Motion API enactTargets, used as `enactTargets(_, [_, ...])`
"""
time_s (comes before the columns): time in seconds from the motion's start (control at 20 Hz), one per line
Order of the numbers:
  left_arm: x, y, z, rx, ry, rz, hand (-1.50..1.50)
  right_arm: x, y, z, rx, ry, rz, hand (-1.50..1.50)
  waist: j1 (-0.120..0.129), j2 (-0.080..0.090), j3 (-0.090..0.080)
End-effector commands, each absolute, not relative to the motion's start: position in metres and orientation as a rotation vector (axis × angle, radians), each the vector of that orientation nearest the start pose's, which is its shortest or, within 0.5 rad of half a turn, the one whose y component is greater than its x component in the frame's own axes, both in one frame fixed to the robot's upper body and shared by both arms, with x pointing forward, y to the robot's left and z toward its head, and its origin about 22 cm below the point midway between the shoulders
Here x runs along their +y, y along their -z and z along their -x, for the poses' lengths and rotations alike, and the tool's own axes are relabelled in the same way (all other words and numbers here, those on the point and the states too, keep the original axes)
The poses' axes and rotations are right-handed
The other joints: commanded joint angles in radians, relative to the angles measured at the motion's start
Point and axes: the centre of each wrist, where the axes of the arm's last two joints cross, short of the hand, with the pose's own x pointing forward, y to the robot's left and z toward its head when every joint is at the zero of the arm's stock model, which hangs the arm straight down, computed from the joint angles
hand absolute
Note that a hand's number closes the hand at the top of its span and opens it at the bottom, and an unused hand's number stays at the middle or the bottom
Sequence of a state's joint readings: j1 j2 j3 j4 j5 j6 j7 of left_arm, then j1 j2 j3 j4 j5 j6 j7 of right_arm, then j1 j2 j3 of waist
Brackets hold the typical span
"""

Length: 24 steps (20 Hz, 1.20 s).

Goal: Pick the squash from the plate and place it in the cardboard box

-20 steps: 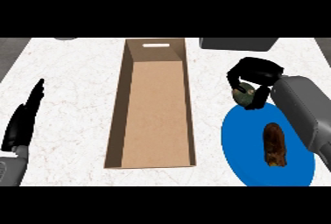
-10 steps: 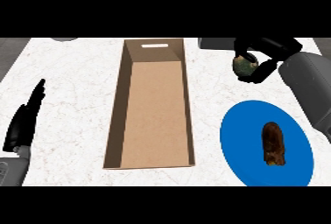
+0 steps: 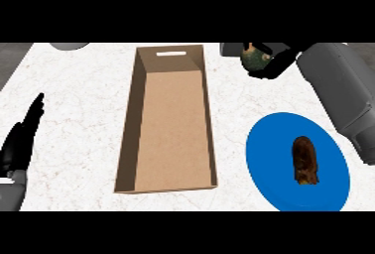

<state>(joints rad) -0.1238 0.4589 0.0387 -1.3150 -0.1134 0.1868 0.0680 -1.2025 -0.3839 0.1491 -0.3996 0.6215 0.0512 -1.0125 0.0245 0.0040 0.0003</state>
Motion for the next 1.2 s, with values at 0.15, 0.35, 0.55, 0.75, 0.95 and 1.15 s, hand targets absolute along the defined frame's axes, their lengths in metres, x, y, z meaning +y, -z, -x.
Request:
enactTargets(0.15, [0.356, -0.024, -0.273, -1.377, 0.211, -0.637, 0.00, -0.145, -0.188, -0.472, 2.999, 2.063, 0.166, 1.50, -0.014, -0.006, -0.001])
enactTargets(0.35, [0.364, -0.019, -0.267, -1.358, 0.215, -0.632, 0.00, -0.104, -0.218, -0.467, 3.064, 2.067, 0.237, 1.50, -0.020, -0.007, -0.001])
enactTargets(0.55, [0.364, -0.028, -0.266, -1.352, 0.223, -0.639, 0.00, -0.051, -0.200, -0.449, 3.090, 2.153, 0.364, 1.50, -0.024, -0.011, 0.000])
enactTargets(0.75, [0.344, -0.011, -0.256, -1.379, 0.228, -0.636, 0.00, -0.020, -0.205, -0.441, 3.104, 2.208, 0.353, 1.50, 0.007, -0.003, -0.001])
enactTargets(0.95, [0.339, -0.021, -0.278, -1.388, 0.221, -0.625, 0.00, -0.012, -0.194, -0.437, 3.105, 2.258, 0.301, 1.50, 0.018, 0.002, -0.001])
enactTargets(1.15, [0.349, -0.020, -0.274, -1.391, 0.255, -0.591, 0.00, -0.009, -0.163, -0.429, 3.109, 2.291, 0.229, 1.50, 0.044, 0.005, -0.002])
